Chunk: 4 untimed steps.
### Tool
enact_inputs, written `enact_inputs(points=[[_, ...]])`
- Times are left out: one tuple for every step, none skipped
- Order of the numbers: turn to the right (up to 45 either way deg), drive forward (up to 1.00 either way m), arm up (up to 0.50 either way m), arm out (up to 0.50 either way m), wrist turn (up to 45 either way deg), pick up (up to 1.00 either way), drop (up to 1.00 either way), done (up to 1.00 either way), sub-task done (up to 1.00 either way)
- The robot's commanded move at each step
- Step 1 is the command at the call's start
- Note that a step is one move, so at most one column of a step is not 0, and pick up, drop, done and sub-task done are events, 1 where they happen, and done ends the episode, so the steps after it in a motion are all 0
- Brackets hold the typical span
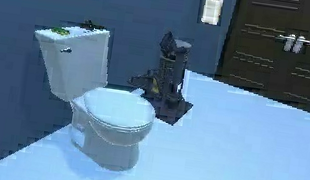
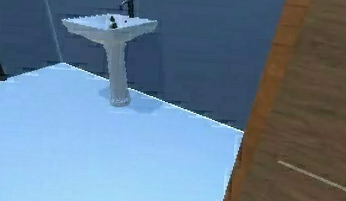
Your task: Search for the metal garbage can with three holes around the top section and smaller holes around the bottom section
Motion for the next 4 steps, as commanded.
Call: enact_inputs(points=[[27.0, 0.00, 0.00, 0.00, 0.0, 0.00, 0.00, 0.00, 0.00], [0.0, 1.00, 0.00, 0.00, 0.0, 0.00, 0.00, 0.00, 0.00], [0.0, 1.00, 0.00, 0.00, 0.0, 0.00, 0.00, 0.00, 0.00], [12.0, 0.00, 0.00, 0.00, 0.0, 0.00, 0.00, 0.00, 0.00]])
